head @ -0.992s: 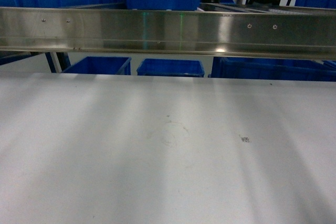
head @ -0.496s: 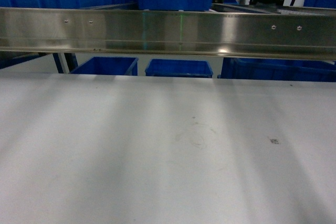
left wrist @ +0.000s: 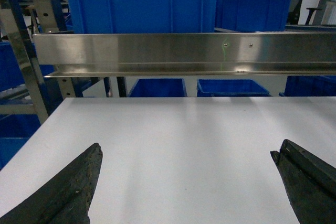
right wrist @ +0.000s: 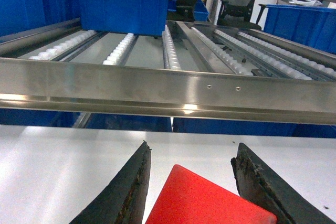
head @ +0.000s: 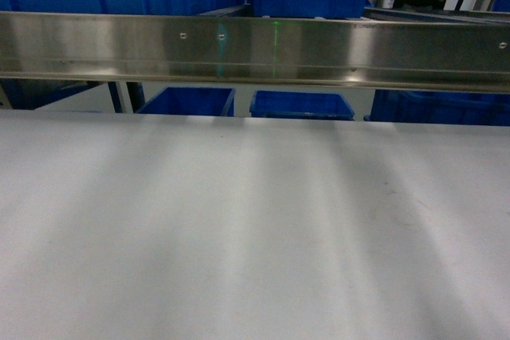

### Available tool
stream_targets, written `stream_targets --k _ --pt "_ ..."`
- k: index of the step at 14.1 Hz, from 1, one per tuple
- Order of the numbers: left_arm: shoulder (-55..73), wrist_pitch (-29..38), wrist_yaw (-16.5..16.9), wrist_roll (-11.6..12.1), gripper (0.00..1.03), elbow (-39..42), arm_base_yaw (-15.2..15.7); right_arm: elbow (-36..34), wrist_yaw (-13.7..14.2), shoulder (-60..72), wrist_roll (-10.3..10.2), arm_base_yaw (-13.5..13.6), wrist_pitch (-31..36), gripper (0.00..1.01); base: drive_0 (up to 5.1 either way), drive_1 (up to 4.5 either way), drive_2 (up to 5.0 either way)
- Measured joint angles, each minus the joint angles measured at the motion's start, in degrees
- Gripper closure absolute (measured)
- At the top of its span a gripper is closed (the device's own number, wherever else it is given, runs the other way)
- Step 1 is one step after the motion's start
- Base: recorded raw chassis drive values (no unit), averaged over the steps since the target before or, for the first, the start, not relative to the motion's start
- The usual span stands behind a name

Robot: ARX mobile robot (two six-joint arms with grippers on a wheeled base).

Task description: Place magnetic block on left shelf second layer

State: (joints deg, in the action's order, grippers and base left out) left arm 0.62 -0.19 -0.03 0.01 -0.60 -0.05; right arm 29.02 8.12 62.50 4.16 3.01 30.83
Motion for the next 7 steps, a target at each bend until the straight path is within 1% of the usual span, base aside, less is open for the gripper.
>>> stream_targets --k 7 --pt "0.0 0.0 0.0 0.0 0.05 0.0 0.0 0.0 0.0 0.0 0.0 0.1 0.0 0.58 -5.0 2.44 2.4"
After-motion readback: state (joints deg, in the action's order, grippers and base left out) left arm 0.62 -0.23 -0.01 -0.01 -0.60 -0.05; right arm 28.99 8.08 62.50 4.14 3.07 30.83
